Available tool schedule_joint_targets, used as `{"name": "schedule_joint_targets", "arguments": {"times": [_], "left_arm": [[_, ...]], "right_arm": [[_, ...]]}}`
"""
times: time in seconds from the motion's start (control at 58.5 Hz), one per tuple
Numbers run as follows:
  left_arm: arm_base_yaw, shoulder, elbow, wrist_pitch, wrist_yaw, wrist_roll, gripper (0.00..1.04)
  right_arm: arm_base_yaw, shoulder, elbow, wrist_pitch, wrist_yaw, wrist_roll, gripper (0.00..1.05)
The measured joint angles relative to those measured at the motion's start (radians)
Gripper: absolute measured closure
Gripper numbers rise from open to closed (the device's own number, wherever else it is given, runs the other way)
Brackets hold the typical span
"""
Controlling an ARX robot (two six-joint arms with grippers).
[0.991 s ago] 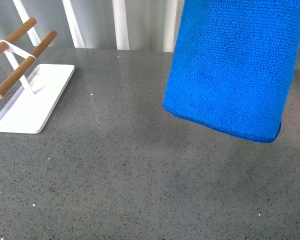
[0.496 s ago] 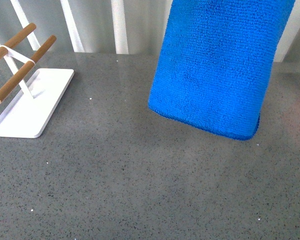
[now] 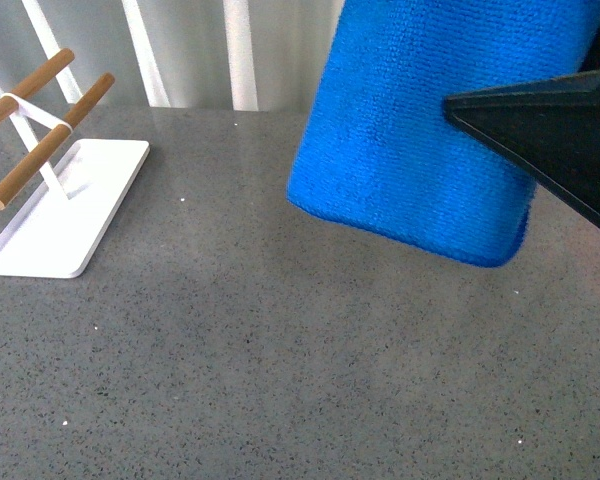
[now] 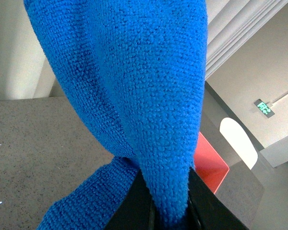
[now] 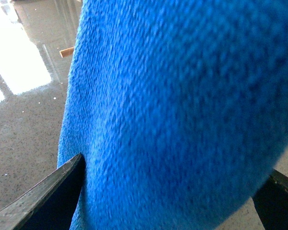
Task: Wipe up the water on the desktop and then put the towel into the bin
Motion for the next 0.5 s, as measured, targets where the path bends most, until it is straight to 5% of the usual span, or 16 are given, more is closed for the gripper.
{"name": "schedule_joint_targets", "arguments": {"times": [0.137,0.496], "left_arm": [[0.0,0.002,0.0,-0.002,-0.001,-0.003,0.99],[0.003,0.002,0.0,-0.012,-0.012,0.0,0.99]], "right_arm": [[0.043,0.058,0.098,0.0,0.043,0.004,0.08],[0.101,0.055,0.147,0.024,0.074,0.043,0.65]]}}
